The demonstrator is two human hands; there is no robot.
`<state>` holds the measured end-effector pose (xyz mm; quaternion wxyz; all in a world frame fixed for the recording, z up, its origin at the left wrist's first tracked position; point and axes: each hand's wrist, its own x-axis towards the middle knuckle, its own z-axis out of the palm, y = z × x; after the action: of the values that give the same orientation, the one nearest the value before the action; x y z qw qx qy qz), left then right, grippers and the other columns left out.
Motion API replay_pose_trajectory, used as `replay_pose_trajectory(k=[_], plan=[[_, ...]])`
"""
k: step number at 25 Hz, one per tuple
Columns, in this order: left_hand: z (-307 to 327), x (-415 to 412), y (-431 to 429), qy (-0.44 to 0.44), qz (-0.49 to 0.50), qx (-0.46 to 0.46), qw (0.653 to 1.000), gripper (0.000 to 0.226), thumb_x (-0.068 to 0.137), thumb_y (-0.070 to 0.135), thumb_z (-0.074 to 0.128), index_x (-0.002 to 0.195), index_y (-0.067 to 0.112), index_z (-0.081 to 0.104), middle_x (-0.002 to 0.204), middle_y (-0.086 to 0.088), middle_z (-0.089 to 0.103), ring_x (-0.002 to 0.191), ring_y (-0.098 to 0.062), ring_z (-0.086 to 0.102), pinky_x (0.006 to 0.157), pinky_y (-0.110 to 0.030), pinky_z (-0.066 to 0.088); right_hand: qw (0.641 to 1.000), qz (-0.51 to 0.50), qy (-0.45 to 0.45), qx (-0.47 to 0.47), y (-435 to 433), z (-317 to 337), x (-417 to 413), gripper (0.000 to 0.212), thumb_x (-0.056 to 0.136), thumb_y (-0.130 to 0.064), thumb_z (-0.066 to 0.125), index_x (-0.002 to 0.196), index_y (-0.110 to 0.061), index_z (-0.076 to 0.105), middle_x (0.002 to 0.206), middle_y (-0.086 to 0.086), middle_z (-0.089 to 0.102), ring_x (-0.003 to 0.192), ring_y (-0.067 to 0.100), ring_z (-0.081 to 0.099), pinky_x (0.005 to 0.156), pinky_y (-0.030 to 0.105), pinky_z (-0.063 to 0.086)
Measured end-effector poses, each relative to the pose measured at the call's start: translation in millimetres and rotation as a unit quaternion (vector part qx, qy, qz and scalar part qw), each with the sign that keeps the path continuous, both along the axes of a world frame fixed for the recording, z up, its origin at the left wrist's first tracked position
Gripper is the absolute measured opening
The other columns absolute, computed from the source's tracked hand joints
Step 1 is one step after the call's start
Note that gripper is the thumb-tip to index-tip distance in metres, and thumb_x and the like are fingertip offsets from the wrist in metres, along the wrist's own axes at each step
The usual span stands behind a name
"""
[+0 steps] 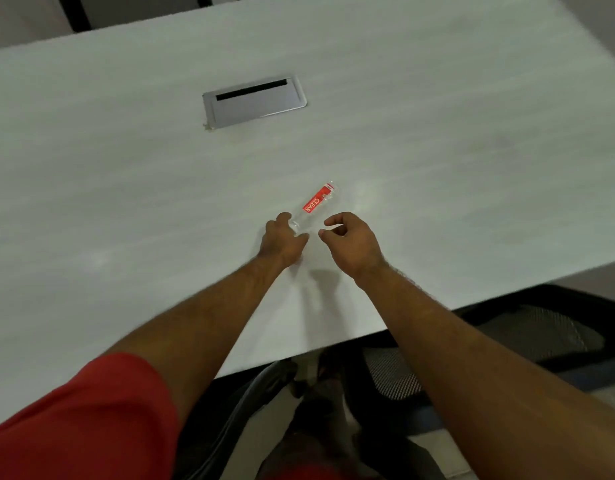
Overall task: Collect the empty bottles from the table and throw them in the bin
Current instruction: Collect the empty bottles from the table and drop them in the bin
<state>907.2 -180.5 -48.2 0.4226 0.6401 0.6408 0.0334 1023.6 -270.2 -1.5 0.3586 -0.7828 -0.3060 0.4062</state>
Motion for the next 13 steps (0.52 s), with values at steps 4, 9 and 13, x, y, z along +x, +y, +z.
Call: replay_pose_trajectory(k=[4,9,13], plan=[[-10,19,0,-0.017,0.037,0.045,0.998,0.036,0.090,0.025,0.065,0.123,0.011,0.059,0.122,-0.013,0.063,0.108,-0.031,0.062,0.092,-0.034,0.051,0.999,0.049,-0.022,-0.006,11,-14,28,0.026,0.088,-0.023,0.066,0.114,-0.019,0.063,0.095,-0.004,0.066,0.088,0.018,0.064,0.071,0.025,0.049],[48,65,-27,-0.121,-0.024,0.004,0.992,0.041,0.087,0.015,0.071,0.127,0.008,0.063,0.116,-0.012,0.068,0.094,-0.026,0.067,0.080,-0.034,0.057,0.962,0.128,-0.189,0.148,-9,10,86,0.037,0.081,-0.008,0.066,0.118,-0.013,0.066,0.118,0.004,0.067,0.108,0.023,0.062,0.097,0.027,0.046],[86,110,-54,-0.122,-0.056,0.030,0.990,0.036,0.090,0.015,0.068,0.125,0.006,0.064,0.109,-0.006,0.066,0.081,-0.016,0.065,0.060,-0.015,0.054,0.894,0.219,-0.361,0.150,-26,21,144,0.052,0.073,-0.013,0.076,0.124,-0.011,0.066,0.131,0.014,0.063,0.122,0.035,0.057,0.108,0.041,0.039]])
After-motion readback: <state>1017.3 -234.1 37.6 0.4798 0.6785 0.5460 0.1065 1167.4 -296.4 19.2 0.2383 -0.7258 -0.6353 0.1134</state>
